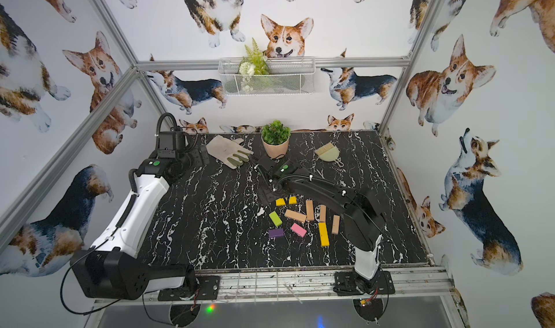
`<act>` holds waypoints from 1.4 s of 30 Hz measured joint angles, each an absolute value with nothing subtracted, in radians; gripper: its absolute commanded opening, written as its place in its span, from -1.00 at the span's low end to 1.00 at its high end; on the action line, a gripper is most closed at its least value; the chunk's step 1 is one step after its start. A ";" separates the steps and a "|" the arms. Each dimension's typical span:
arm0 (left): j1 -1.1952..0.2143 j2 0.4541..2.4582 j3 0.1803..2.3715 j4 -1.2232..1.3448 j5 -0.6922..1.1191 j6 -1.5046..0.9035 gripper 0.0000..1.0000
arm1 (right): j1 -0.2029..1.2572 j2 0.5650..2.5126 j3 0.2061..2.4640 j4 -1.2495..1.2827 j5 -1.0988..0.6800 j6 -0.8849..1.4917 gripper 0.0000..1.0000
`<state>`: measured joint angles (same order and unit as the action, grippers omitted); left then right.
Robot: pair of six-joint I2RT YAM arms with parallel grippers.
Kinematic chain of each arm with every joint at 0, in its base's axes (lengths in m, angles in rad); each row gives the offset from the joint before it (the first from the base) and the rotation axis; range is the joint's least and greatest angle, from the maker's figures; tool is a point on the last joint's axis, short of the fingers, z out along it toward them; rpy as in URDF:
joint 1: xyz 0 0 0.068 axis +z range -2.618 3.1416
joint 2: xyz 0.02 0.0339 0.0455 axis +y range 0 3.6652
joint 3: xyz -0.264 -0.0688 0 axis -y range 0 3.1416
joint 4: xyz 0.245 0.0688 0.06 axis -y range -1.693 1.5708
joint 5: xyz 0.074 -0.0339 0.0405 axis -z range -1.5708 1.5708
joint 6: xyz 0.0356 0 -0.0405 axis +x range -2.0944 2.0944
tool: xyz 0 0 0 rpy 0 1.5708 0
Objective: Assemble the letter k with building blocks
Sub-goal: Pick up the building block from the center of the board.
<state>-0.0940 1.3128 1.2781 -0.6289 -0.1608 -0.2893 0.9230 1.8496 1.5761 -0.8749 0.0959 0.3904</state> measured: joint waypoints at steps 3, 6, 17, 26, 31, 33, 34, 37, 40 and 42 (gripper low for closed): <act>-0.095 1.266 1.193 -0.642 -0.149 -0.293 1.00 | 0.923 1.910 1.578 -0.916 -0.006 0.410 0.31; -0.096 1.235 1.116 -0.645 -0.144 -0.296 1.00 | 0.937 1.956 1.575 -0.955 -0.071 0.416 0.28; -0.104 1.205 1.008 -0.622 -0.181 -0.310 1.00 | 0.979 2.022 1.559 -0.990 -0.104 0.411 0.28; -0.108 1.218 0.973 -0.593 -0.175 -0.311 1.00 | 0.980 2.082 1.591 -0.993 -0.074 0.374 0.27; -0.108 1.241 0.980 -0.593 -0.155 -0.315 1.00 | 0.979 2.104 1.608 -0.992 -0.050 0.361 0.14; -0.108 1.250 0.981 -0.592 -0.157 -0.324 1.00 | 0.975 2.112 1.613 -0.992 -0.044 0.359 0.11; -0.108 1.256 0.984 -0.593 -0.159 -0.330 1.00 | 0.975 2.117 1.615 -0.993 -0.043 0.356 0.09; -0.108 1.269 1.001 -0.598 -0.168 -0.350 1.00 | 0.975 2.128 1.617 -0.993 -0.030 0.344 0.00; -0.108 1.283 1.026 -0.606 -0.176 -0.381 1.00 | 0.974 2.141 1.618 -0.997 -0.026 0.342 -0.07; -0.108 1.300 1.050 -0.625 -0.179 -0.396 1.00 | 0.974 2.144 1.619 -0.999 -0.022 0.341 -0.12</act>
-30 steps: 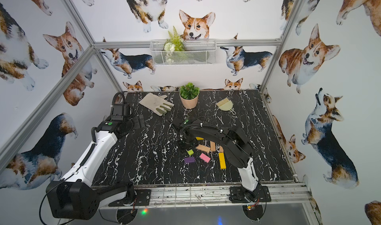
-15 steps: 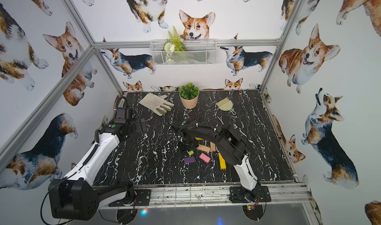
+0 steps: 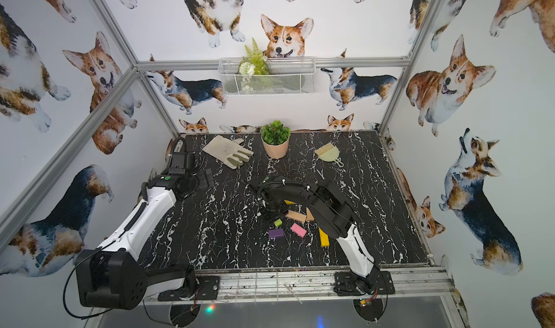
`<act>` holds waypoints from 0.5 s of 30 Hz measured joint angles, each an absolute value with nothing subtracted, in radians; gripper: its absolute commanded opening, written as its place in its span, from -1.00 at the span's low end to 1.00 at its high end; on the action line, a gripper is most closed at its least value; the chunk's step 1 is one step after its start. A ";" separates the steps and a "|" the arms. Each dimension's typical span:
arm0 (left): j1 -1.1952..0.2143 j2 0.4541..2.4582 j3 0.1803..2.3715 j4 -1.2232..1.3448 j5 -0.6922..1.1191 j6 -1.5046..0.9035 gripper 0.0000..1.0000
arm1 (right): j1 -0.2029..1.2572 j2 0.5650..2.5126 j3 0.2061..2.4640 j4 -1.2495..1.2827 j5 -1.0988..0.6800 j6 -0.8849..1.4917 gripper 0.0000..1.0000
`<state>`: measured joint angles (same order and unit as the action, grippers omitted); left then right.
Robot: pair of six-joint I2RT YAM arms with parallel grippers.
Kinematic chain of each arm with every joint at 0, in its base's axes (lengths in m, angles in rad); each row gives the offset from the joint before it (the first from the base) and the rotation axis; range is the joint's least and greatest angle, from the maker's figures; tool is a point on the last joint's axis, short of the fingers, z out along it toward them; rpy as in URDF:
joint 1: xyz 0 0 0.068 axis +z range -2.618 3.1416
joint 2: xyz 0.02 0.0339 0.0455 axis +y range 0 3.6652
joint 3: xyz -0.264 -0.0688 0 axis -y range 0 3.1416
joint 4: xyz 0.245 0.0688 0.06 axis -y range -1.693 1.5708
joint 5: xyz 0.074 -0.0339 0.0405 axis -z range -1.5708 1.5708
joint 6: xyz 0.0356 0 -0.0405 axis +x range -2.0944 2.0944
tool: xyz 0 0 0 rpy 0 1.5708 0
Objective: Assemble the letter k with building blocks
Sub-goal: Pick up the building block from the center of the board.
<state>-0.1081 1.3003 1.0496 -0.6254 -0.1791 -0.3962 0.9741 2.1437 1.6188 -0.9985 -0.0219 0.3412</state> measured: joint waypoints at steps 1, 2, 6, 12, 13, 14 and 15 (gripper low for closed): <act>-0.108 1.312 1.064 -0.632 -0.181 -0.401 1.00 | 0.974 2.146 1.622 -1.002 -0.020 0.341 -0.14; -0.108 1.321 1.075 -0.640 -0.182 -0.404 1.00 | 0.974 2.148 1.625 -1.004 -0.015 0.341 -0.18; -0.108 1.366 1.122 -0.677 -0.183 -0.415 1.00 | 0.974 2.156 1.637 -1.015 -0.004 0.339 -0.44; -0.110 1.349 1.120 -0.702 -0.196 -0.415 1.00 | 0.973 2.166 1.672 -1.028 0.000 0.343 -0.63; -0.110 1.346 1.119 -0.703 -0.197 -0.415 1.00 | 0.973 2.167 1.680 -1.029 0.000 0.345 -0.62; -0.110 1.342 1.118 -0.703 -0.201 -0.414 1.00 | 0.973 2.167 1.695 -1.034 0.002 0.348 -0.63; -0.110 1.341 1.117 -0.704 -0.205 -0.414 1.00 | 0.973 2.168 1.712 -1.036 0.004 0.356 -0.62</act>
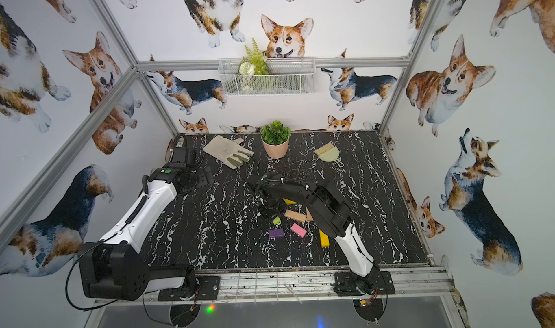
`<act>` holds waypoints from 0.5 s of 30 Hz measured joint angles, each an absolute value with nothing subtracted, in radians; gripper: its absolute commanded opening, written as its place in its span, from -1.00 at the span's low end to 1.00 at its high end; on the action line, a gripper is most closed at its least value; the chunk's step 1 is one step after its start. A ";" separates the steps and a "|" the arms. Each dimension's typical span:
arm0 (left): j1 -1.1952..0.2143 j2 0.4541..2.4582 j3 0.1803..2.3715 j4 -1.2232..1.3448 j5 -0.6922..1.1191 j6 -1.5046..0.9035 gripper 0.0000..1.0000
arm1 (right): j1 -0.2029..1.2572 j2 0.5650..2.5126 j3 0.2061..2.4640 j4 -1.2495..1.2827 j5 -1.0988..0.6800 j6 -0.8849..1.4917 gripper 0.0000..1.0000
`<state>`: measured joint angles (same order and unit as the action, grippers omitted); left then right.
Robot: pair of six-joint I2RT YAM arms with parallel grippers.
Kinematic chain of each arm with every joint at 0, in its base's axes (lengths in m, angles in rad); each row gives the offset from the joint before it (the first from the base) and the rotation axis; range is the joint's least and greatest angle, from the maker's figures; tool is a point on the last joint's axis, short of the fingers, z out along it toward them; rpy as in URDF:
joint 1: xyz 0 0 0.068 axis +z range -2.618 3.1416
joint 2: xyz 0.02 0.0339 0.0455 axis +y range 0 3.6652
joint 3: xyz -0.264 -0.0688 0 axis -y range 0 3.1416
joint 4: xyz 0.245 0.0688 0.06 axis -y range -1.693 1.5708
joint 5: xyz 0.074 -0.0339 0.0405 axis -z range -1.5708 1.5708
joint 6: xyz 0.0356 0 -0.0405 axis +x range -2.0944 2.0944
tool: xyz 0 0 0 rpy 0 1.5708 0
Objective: Assemble the letter k with building blocks
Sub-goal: Pick up the building block from the center of the board, then place the building block at the center of the board.
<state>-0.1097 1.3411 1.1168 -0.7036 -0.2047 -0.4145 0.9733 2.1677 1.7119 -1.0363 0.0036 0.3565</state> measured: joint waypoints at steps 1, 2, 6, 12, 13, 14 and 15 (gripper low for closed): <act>-0.110 1.341 1.116 -0.704 -0.207 -0.414 1.00 | 0.973 2.168 1.733 -1.039 0.004 0.368 -0.63; -0.110 1.341 1.115 -0.704 -0.208 -0.414 1.00 | 0.971 2.169 1.760 -1.043 0.004 0.377 -0.63; -0.110 1.346 1.114 -0.704 -0.207 -0.410 1.00 | 0.950 2.202 1.901 -1.064 0.001 0.446 -0.60; -0.110 1.327 1.101 -0.703 -0.209 -0.402 1.00 | 0.874 2.319 2.082 -1.082 -0.023 0.601 -0.78; -0.110 1.325 1.099 -0.703 -0.211 -0.402 1.00 | 0.870 2.334 2.103 -1.084 -0.025 0.624 -0.80; -0.110 1.325 1.099 -0.703 -0.212 -0.402 1.00 | 0.869 2.348 2.126 -1.085 -0.025 0.649 -0.80; -0.110 1.326 1.099 -0.703 -0.212 -0.402 1.00 | 0.870 2.361 2.149 -1.081 -0.023 0.677 -0.82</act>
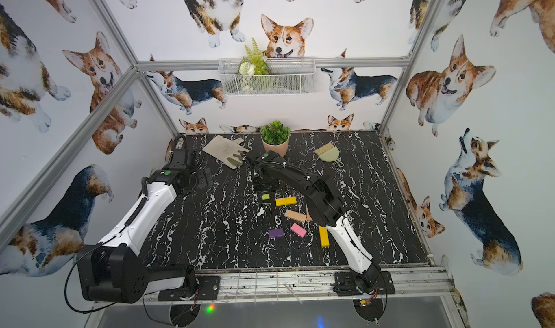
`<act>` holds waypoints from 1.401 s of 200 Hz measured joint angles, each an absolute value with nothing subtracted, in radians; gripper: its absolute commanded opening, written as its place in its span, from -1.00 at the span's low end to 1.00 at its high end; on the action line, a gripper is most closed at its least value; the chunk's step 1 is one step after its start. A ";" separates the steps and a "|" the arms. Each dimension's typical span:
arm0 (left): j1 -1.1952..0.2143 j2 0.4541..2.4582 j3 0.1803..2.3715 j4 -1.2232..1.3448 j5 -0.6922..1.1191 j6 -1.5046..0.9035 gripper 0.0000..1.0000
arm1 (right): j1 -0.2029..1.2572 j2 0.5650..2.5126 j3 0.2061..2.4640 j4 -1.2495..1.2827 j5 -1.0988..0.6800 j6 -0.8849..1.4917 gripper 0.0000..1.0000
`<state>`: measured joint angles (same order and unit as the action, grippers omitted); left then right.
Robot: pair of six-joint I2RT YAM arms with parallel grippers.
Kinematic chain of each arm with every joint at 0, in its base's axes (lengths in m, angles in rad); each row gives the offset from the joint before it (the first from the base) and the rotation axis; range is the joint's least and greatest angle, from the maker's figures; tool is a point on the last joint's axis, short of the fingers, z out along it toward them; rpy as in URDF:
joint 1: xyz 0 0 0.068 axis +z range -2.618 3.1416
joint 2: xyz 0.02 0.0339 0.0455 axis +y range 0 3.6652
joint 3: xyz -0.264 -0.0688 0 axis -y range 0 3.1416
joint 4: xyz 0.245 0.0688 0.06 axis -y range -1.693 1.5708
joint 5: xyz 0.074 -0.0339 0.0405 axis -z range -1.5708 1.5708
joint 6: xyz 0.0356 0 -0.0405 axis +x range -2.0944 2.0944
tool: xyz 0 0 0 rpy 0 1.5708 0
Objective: Assemble the letter k with building blocks
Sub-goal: Place the building block at the center of the board.
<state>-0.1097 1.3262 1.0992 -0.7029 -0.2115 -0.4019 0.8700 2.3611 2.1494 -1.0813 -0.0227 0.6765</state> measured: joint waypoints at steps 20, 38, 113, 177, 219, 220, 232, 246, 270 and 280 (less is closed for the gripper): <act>-0.110 1.329 1.099 -0.702 -0.211 -0.402 1.00 | 0.871 2.391 2.205 -1.077 -0.003 0.738 -0.84; -0.110 1.330 1.099 -0.702 -0.211 -0.399 1.00 | 0.874 2.425 2.263 -1.082 0.033 0.790 -0.85; -0.110 1.335 1.099 -0.701 -0.207 -0.399 1.00 | 0.901 2.537 2.357 -1.128 0.112 0.870 -0.84; -0.110 1.340 1.099 -0.700 -0.203 -0.399 1.00 | 0.895 2.559 2.362 -1.132 0.104 0.873 -0.67; -0.110 1.340 1.099 -0.700 -0.197 -0.399 1.00 | 0.888 2.563 2.363 -1.131 0.095 0.874 -0.38; -0.110 1.340 1.099 -0.700 -0.197 -0.399 1.00 | 0.888 2.563 2.363 -1.131 0.095 0.874 -0.37; -0.110 1.340 1.099 -0.700 -0.196 -0.399 1.00 | 0.887 2.563 2.363 -1.129 0.093 0.874 -0.36; -0.110 1.341 1.099 -0.700 -0.196 -0.399 1.00 | 0.884 2.565 2.363 -1.126 0.087 0.874 -0.33; -0.110 1.341 1.099 -0.700 -0.196 -0.399 1.00 | 0.882 2.568 2.363 -1.127 0.084 0.874 -0.13; -0.110 1.341 1.099 -0.700 -0.196 -0.399 1.00 | 0.881 2.568 2.363 -1.126 0.084 0.874 -0.01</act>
<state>-0.1097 1.3411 1.0988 -0.6998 -0.1963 -0.3988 0.8814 2.5683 2.3627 -1.1255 0.0845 0.8738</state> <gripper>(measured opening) 0.999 0.438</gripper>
